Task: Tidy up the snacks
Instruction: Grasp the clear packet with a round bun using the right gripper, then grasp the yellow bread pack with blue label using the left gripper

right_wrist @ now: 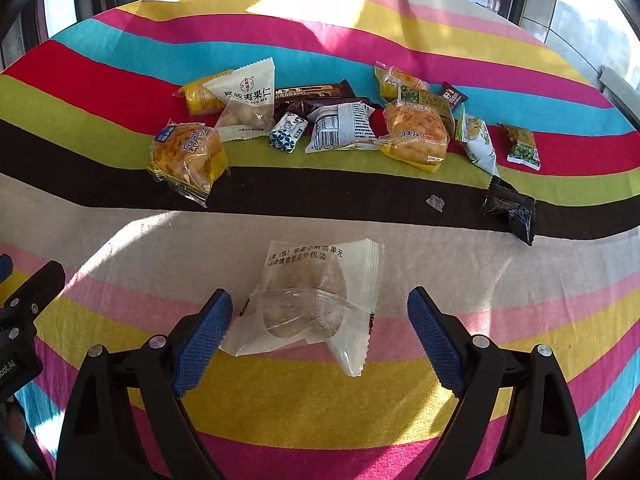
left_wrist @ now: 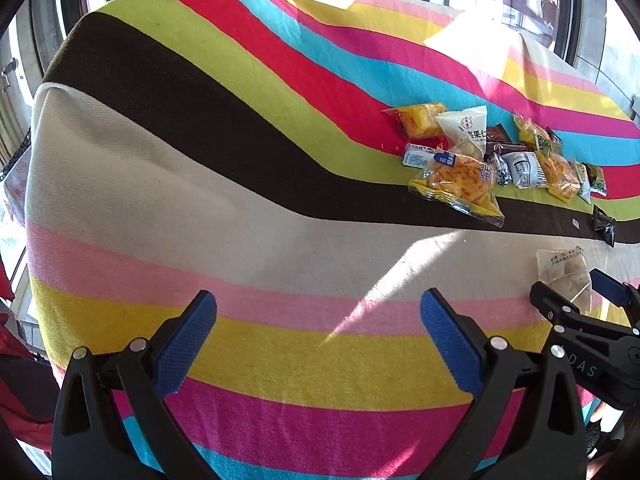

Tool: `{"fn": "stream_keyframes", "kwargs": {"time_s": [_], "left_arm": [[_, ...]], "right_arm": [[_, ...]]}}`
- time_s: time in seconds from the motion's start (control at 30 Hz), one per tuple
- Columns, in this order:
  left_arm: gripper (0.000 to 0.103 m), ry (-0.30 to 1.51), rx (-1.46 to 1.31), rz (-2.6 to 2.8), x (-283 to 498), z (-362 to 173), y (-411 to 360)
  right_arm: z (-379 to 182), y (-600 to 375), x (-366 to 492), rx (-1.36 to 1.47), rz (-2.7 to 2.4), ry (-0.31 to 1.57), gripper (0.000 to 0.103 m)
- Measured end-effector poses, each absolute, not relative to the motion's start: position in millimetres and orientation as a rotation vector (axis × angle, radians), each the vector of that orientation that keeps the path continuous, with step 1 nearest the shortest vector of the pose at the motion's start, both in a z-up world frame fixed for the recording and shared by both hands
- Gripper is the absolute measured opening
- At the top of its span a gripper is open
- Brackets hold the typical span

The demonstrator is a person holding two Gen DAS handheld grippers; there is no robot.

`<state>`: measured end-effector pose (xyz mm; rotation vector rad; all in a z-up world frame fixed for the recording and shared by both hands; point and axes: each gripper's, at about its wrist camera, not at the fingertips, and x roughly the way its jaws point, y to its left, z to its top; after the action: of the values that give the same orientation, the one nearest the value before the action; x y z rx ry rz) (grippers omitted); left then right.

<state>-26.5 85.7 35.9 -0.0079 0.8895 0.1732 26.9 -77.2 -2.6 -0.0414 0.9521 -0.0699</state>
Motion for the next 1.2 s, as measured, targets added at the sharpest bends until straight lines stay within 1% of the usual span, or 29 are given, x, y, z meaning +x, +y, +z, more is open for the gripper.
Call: {"fn": "stream_keyframes", "kwargs": {"time_s": [0.03,0.1,0.13,0.17,0.2,0.23,0.27,0.4,0.53,0.7,0.77,0.83,0.97,1.07,1.1,1.2], "left_arm": [[0.102,0.873,-0.003,0.196,-28,40,88],[0.102,0.847,0.018,0.239,-28,47,90],[0.102,0.832,0.035,0.267,-29,51,92],[0.102,0.812,0.053,0.297,-30,56,93],[0.102,0.793,0.065,0.318,-30,60,94],[0.102,0.779,0.066,0.320,-30,65,94],[0.102,0.773,0.048,0.292,-29,68,93],[0.102,0.790,-0.048,0.112,-17,69,80],[0.102,0.819,-0.079,0.003,11,55,56],[0.102,0.873,-0.095,-0.039,54,39,34],[0.102,0.874,-0.064,-0.029,69,37,23],[0.102,0.891,0.034,-0.034,87,33,9],[0.101,0.942,0.156,-0.070,111,14,-4],[0.066,0.966,0.139,-0.150,113,5,-5],[0.059,0.964,0.131,-0.156,112,6,-6],[0.054,0.946,0.152,-0.162,104,6,-16]], "right_arm": [[-3,-76,27,-0.040,-0.065,0.950,0.085],[-3,-76,26,-0.019,-0.019,0.944,0.075],[-2,-75,25,-0.020,-0.008,0.935,0.068],[-1,-74,23,-0.021,0.007,0.925,0.053],[1,-74,20,-0.018,0.022,0.914,0.044],[3,-76,16,-0.004,0.034,0.901,0.041],[5,-79,11,0.021,0.046,0.883,0.039],[14,-93,-9,0.071,0.049,0.842,0.039],[25,-110,-28,0.082,0.028,0.808,0.039],[24,-132,-39,0.134,0.015,0.818,0.039],[22,-136,-41,0.149,0.016,0.820,0.040],[20,-138,-41,0.159,0.022,0.824,0.040],[20,-141,-42,0.167,0.035,0.821,0.040],[21,-144,-43,0.170,0.037,0.814,0.040],[20,-145,-43,0.176,0.038,0.814,0.040],[19,-145,-43,0.192,0.044,0.813,0.040]]}}
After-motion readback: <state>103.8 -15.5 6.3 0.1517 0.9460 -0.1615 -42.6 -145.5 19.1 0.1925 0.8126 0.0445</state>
